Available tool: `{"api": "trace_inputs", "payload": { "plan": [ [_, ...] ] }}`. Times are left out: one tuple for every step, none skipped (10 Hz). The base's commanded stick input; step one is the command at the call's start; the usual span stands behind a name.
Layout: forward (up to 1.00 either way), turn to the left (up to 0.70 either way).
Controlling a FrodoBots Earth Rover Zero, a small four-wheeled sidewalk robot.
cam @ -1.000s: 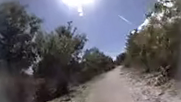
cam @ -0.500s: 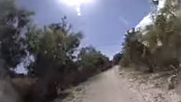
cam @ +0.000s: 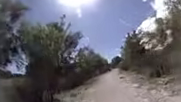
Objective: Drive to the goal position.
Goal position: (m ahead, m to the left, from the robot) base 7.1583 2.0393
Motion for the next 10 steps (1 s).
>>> {"api": "trace_inputs", "payload": {
  "plan": [
    [0.85, -0.18],
    [0.85, -0.02],
    [0.85, 0.0],
    [0.85, 0.0],
    [0.85, 0.0],
    [0.85, 0.0],
    [0.85, 0.0],
    [0.85, 0.0],
    [0.85, 0.0],
    [0.85, 0.0]
  ]
}}
